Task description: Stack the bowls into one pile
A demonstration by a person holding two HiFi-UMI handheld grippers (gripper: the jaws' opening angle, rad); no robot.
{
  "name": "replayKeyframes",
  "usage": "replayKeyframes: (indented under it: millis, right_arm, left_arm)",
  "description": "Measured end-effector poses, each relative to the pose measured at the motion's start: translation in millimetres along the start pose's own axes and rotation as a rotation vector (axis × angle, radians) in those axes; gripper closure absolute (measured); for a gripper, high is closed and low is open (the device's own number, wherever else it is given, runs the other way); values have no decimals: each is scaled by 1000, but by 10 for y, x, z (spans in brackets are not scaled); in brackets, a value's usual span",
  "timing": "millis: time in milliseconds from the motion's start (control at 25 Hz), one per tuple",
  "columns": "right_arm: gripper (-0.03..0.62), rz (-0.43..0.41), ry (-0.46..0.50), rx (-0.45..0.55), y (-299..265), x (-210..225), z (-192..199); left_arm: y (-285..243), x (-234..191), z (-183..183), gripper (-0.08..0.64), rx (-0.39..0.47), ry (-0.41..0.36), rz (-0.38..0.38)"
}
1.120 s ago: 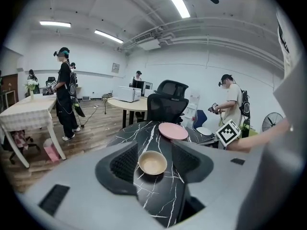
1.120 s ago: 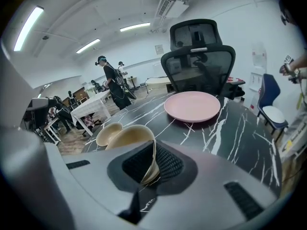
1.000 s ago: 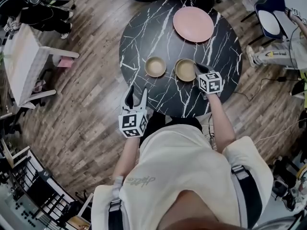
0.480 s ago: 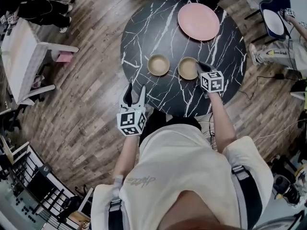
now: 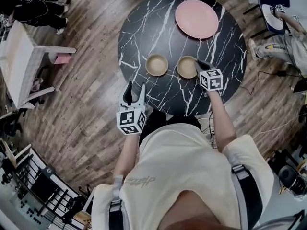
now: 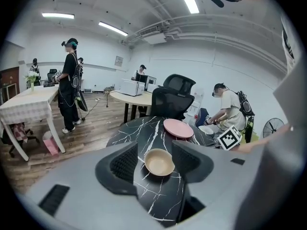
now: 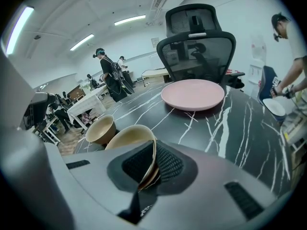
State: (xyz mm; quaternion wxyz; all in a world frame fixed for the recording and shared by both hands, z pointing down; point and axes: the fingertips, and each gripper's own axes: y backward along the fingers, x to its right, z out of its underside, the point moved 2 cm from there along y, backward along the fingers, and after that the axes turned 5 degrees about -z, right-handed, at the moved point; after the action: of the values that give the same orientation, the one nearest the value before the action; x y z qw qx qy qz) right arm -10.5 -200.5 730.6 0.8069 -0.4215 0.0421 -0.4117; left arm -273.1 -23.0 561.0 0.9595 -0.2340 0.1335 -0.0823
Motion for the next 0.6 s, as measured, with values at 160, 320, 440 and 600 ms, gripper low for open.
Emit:
replayKeyframes:
  millis: [160,320,440,600]
  right_arm:
    - [552,3,11,-4,-11,3,13]
    - [537,12,10,8,10,26,-30]
    - [521,23,14,28,65,34,-92]
    - [515,31,54,47,213,-13,-150]
  left_arm:
    - [-36,-1,33,321,-10,-2,4]
    - [-72,31,28,321,-14,-7,18]
    - [-101,60,27,321,-12,-12,35]
    - [-127,111,10,321,-10,-28,60]
